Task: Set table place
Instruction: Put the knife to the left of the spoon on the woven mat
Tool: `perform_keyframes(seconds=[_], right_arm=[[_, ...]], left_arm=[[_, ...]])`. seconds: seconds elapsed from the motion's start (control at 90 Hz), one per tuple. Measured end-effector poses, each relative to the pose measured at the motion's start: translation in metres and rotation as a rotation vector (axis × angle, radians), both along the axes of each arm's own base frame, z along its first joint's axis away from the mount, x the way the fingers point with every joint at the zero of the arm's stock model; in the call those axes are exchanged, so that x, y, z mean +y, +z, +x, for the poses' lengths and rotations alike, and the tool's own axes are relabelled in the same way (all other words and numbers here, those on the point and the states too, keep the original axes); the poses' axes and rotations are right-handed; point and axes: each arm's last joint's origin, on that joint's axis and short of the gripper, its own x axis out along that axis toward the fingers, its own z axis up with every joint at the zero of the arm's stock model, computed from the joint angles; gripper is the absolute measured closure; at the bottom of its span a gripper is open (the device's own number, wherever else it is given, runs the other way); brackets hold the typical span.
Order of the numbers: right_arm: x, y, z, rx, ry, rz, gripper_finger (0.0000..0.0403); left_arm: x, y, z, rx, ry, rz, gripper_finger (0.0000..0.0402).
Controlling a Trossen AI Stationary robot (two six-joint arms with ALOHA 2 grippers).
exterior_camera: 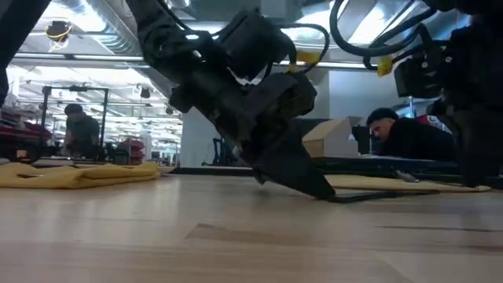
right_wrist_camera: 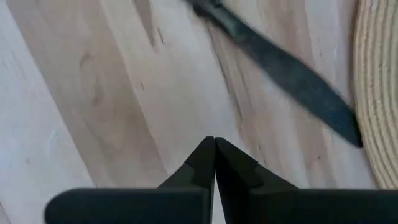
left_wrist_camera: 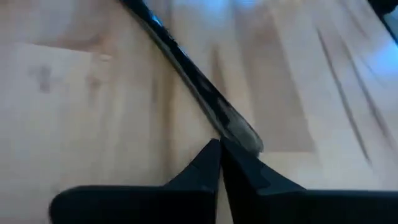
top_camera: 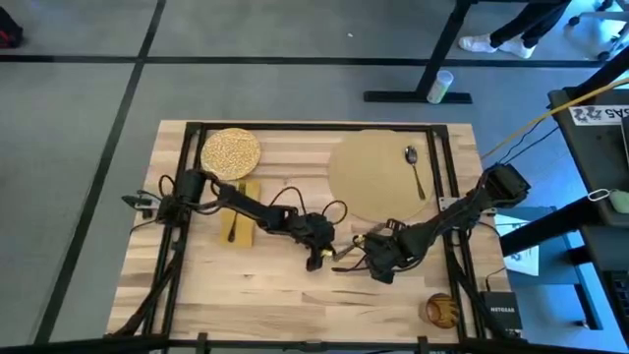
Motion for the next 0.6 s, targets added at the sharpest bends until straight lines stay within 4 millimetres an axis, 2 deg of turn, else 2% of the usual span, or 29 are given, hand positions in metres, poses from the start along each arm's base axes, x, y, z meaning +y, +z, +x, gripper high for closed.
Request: perform_keyframes(seconds=[0.367, 0.511, 0.6], right_arm=[[-0.005, 0.001, -0.002, -0.034, -0.039, -0.129, 0.0403], [-0.008, 0.001, -0.002, -0.063, -0.078, -0.188, 0.0403], [-0.007, 0.002, -0.001, -0.077, -0.08, -0.192, 0.0403]], left_arm=[[-0.027, 0.011, 0.005, -0.073, -0.068, -0.106, 0.0402], [-0.031, 0.019, 0.008, -0.105, -0.062, -0.098, 0.0402], [-0.024, 0.029, 0.01, -0.139, -0.018, -0.082, 0.0402]])
